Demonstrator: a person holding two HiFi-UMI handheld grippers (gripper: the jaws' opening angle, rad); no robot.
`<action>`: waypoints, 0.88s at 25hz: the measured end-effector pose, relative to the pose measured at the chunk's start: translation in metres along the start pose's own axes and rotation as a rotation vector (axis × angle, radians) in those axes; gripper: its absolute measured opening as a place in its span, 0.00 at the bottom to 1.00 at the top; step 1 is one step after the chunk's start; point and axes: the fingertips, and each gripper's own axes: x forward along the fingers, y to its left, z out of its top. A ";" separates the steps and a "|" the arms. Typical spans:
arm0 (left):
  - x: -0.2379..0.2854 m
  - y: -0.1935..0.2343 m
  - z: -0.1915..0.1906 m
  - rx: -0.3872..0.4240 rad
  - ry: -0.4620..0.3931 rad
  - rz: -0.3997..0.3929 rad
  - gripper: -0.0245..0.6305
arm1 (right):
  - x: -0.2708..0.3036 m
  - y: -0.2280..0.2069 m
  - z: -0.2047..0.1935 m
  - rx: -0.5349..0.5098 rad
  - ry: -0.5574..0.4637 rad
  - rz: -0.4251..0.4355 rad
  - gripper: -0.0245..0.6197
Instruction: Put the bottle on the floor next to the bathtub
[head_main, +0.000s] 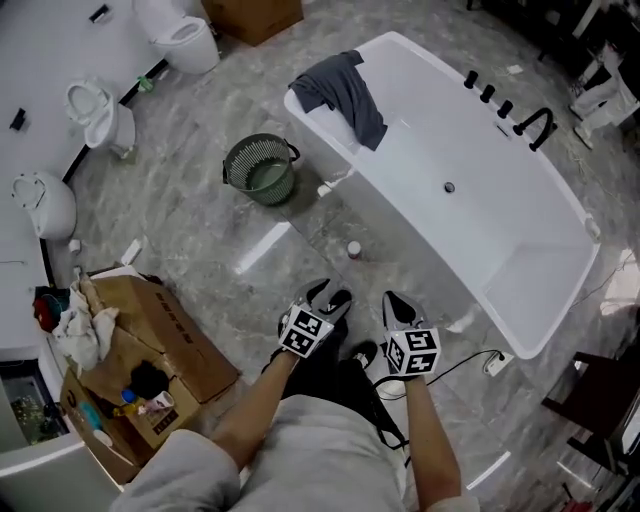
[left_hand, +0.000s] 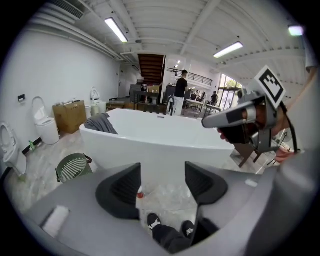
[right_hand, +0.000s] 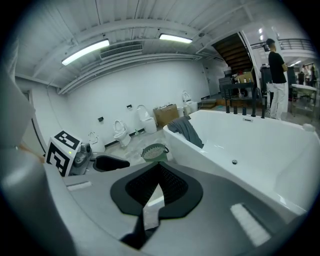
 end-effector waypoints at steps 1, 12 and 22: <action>-0.008 -0.005 0.005 -0.002 -0.014 0.005 0.54 | -0.007 0.007 -0.002 0.000 -0.001 0.008 0.04; -0.068 -0.044 0.010 -0.034 -0.085 0.050 0.54 | -0.052 0.050 -0.026 0.021 -0.023 0.046 0.04; -0.080 -0.037 0.001 -0.059 -0.096 0.071 0.54 | -0.057 0.064 -0.042 -0.135 0.035 0.071 0.04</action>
